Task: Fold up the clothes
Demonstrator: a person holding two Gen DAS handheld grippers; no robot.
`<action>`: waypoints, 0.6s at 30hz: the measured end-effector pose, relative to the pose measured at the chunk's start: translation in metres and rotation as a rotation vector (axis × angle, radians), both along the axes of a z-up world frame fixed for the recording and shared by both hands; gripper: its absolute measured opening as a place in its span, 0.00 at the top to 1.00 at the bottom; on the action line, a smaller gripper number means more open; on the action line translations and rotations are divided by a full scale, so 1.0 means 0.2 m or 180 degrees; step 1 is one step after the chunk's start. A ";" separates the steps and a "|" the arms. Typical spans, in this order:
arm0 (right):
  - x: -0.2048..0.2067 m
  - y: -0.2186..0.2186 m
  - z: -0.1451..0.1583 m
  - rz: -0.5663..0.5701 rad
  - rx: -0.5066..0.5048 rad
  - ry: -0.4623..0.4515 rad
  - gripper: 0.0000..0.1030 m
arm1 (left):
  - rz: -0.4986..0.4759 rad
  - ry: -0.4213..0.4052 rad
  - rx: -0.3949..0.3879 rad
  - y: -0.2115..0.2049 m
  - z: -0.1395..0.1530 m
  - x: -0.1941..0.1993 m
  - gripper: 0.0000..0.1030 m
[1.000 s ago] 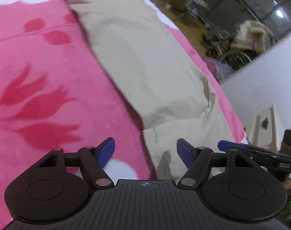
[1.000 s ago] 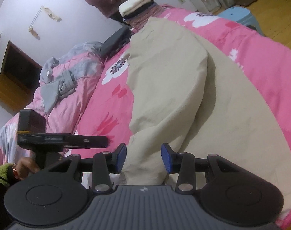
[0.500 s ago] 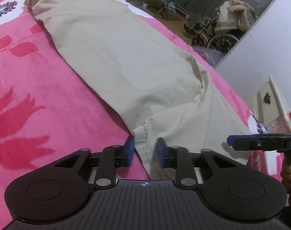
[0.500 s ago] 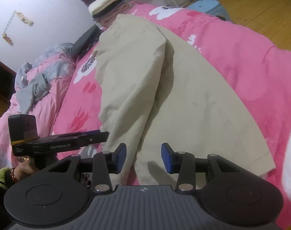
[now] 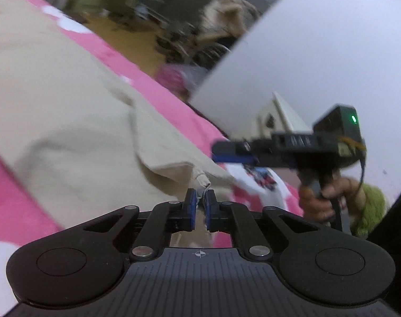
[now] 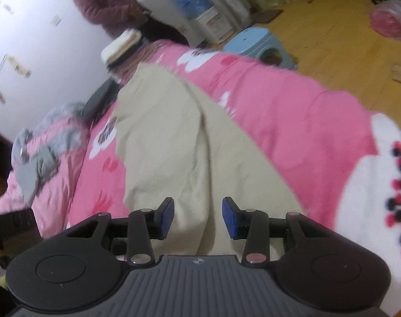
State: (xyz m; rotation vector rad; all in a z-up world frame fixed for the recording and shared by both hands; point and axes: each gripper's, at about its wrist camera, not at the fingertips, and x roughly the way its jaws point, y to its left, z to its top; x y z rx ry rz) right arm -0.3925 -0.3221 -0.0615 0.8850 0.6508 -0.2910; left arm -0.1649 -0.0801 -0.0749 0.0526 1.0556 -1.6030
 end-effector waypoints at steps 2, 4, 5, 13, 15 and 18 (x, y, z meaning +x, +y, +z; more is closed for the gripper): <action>-0.03 -0.03 0.00 -0.0064 0.0055 0.0008 0.58 | -0.0179 0.0012 0.0002 -0.06 -0.02 -0.05 0.95; -0.05 -0.06 0.00 -0.0091 0.0122 0.0035 0.58 | -0.0354 -0.0006 -0.0012 -0.11 -0.03 -0.10 0.95; -0.06 -0.07 0.00 -0.0082 0.0146 0.0056 0.58 | -0.0446 -0.0018 -0.0016 -0.12 -0.05 -0.12 0.95; 0.14 -0.10 0.00 0.0393 -0.0080 0.0285 0.56 | -0.0764 -0.0040 -0.0022 -0.20 -0.09 -0.24 0.95; 0.21 -0.09 -0.02 0.0490 -0.0215 0.0418 0.56 | -0.0755 -0.0007 0.0001 -0.19 -0.10 -0.24 0.95; 0.25 -0.09 -0.07 0.0511 -0.0283 0.0562 0.56 | -0.0725 0.0039 0.0106 -0.17 -0.12 -0.22 0.95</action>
